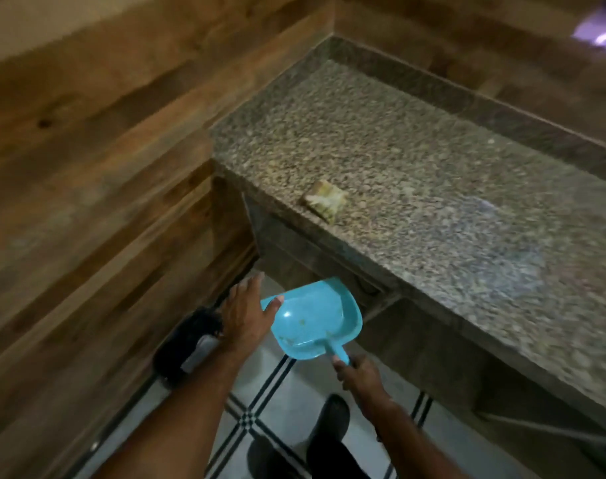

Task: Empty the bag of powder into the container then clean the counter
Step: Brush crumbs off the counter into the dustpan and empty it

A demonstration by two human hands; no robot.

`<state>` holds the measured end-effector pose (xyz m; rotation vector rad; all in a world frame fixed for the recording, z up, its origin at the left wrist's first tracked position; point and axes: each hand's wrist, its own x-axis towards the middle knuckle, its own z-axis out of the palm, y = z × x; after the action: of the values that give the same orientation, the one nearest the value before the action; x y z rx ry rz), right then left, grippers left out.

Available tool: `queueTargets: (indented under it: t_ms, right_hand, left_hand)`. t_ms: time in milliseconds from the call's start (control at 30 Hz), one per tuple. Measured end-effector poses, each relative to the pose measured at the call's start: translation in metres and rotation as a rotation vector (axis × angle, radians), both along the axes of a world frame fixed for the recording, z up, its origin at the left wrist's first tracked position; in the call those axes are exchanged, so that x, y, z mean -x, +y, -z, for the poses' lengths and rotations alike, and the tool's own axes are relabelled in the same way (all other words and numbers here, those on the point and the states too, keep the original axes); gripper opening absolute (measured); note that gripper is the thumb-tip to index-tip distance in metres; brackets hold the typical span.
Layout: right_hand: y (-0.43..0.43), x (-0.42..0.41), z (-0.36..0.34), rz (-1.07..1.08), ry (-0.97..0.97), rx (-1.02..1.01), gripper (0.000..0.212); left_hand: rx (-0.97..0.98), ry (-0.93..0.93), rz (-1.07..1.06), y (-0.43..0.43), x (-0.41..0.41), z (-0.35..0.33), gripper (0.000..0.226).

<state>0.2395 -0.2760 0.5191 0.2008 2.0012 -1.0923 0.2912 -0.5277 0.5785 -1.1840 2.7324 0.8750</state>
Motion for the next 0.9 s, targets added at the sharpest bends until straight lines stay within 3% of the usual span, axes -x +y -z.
queueTargets:
  t_ms: [300,567,767,900]
  right_hand:
    - [0.045,0.058,-0.018,0.100,0.035,0.064,0.003]
    - [0.039,0.070,-0.006,0.180,0.026,0.062,0.020]
    - [0.033,0.055,-0.015,0.324,0.048,-0.004,0.025]
    - [0.025,0.047,-0.008,0.408,0.065,-0.023,0.026]
  left_hand:
    - [-0.018,0.094,0.164,0.045,0.107,-0.034,0.082]
    - [0.155,0.150,0.286,0.010,0.220,-0.026,0.061]
    - [0.253,0.007,0.470,-0.018,0.270,-0.009,0.066]
    - [0.299,0.033,0.589,-0.023,0.284,-0.001,0.062]
